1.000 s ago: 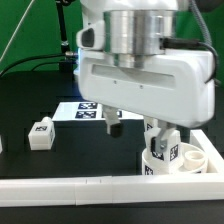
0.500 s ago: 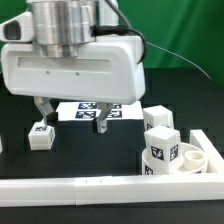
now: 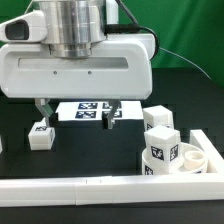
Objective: Assemble stool
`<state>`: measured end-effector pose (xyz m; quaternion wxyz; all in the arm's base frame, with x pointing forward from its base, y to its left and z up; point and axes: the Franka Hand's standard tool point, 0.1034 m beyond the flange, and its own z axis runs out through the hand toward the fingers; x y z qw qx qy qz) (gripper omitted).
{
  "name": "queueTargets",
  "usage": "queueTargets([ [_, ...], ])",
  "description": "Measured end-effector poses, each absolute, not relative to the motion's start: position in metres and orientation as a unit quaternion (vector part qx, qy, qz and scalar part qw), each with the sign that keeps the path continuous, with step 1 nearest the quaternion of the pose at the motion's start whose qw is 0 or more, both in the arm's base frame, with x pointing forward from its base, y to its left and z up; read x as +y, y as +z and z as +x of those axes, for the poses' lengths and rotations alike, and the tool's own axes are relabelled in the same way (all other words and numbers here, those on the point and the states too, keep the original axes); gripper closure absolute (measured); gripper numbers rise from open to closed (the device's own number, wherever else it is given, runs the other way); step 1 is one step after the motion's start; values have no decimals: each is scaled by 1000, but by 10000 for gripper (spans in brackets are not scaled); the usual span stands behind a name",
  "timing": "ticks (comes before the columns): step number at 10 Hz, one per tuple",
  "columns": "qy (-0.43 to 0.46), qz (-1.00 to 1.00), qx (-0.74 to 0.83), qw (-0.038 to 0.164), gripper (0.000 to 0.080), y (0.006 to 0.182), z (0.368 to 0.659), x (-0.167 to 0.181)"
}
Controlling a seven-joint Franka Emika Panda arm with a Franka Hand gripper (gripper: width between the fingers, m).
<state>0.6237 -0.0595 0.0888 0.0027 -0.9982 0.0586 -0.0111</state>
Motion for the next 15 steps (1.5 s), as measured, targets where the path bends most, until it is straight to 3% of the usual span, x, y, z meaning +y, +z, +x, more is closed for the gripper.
queueTargets([
  [2,12,-999,-33,2,151,74,605,-90],
  [5,85,-996,-11,23,151,58,563,-135],
  [6,150,-988,-9,37,151,57,551,-139],
  [10,262,-964,-19,47,151,52,551,-133],
  [11,314,-948,2,49,151,49,536,-133],
  [13,405,-913,36,17,151,40,518,-132],
  [15,403,-915,31,17,151,37,522,-133],
])
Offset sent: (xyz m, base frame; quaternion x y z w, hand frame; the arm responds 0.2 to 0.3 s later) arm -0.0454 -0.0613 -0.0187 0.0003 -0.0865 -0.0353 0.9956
